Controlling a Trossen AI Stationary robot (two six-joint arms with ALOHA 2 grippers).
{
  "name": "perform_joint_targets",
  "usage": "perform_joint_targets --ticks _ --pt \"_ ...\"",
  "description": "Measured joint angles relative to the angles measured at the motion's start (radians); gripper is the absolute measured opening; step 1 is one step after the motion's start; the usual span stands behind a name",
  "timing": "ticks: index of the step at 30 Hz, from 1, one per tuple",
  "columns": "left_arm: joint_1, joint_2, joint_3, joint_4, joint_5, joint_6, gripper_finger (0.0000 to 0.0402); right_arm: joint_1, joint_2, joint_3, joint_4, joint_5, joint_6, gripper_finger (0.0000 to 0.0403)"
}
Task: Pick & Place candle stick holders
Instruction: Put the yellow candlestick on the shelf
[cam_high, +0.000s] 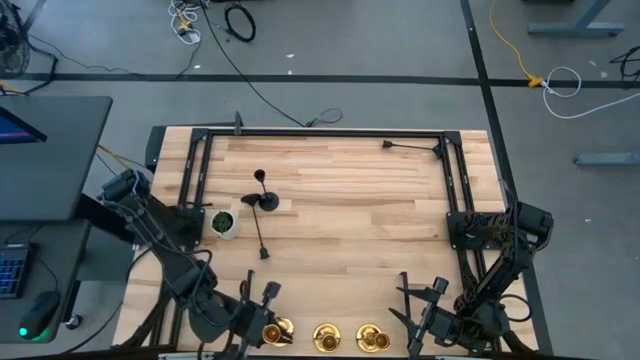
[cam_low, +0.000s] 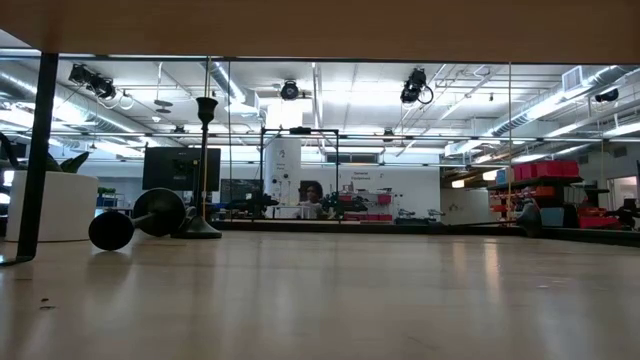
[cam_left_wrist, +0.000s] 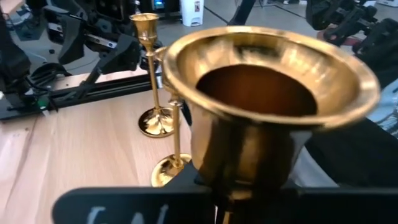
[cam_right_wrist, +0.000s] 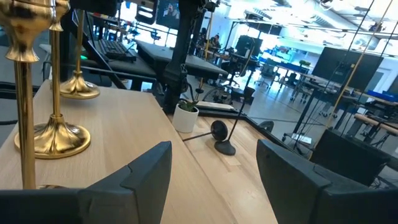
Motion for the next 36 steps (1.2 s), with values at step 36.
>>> perform_joint_targets --ticks 36 --pt "0.022 0.045 0.000 0.004 -0.004 -0.005 0.0021 0.000 0.000 0.000 0.000 0.000 0.003 0.0236"
